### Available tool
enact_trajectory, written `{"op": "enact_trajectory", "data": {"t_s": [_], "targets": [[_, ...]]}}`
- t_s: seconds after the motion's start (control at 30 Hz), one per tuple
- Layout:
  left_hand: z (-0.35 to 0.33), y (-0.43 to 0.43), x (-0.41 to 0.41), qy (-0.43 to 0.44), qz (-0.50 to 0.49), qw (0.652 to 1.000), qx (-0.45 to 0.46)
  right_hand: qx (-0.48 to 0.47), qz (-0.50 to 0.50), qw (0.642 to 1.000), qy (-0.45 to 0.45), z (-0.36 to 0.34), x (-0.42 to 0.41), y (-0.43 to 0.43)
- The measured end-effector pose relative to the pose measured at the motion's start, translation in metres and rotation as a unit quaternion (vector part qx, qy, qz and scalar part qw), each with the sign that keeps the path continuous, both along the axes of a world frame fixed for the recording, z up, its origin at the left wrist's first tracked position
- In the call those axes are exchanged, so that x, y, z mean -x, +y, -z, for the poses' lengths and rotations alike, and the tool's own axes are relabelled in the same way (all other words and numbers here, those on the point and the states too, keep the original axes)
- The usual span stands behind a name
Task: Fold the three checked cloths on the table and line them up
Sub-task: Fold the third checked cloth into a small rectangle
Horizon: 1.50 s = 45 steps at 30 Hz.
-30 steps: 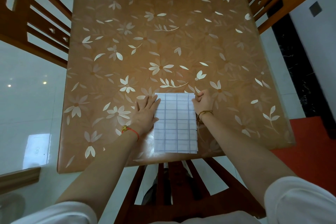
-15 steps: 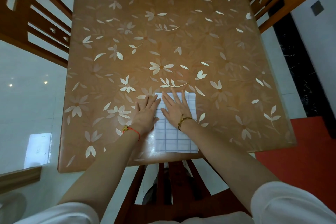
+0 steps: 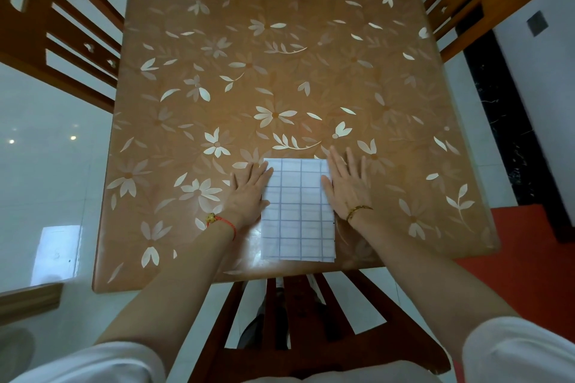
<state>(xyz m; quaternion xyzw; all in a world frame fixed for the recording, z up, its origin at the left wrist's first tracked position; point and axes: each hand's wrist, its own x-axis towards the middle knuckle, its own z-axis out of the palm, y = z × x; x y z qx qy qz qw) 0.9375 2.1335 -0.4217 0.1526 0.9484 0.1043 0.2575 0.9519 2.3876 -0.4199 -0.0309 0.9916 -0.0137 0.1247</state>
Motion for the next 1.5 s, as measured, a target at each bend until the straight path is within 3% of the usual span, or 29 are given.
{"op": "enact_trajectory", "data": {"t_s": [0.13, 0.23, 0.5, 0.97, 1.2, 1.37, 1.5], "targets": [[-0.002, 0.005, -0.006, 0.015, 0.011, 0.999, 0.035, 0.048, -0.154, 0.987, -0.023, -0.004, 0.013, -0.041], [-0.005, 0.008, -0.009, 0.019, 0.016, 0.998, 0.058, 0.054, -0.198, 0.977, -0.053, -0.002, 0.017, -0.069], [0.0, 0.005, -0.03, 0.037, 0.0, 0.998, 0.048, 0.058, -0.163, 0.98, -0.102, 0.001, 0.018, -0.08], [0.008, -0.04, -0.123, 0.109, 0.027, 0.982, -0.155, 0.08, -0.131, 0.975, -0.158, -0.006, 0.019, -0.084], [-0.002, -0.043, -0.143, 0.107, 0.042, 0.982, -0.152, 0.069, -0.121, 0.974, -0.177, -0.01, 0.02, -0.091], [-0.005, -0.04, -0.143, 0.125, 0.045, 0.977, -0.166, 0.115, -0.109, 0.978, -0.134, -0.007, 0.009, -0.083], [-0.005, -0.043, -0.14, 0.108, 0.041, 0.978, -0.174, 0.218, 0.065, 0.974, 0.001, -0.008, -0.008, -0.061]]}}
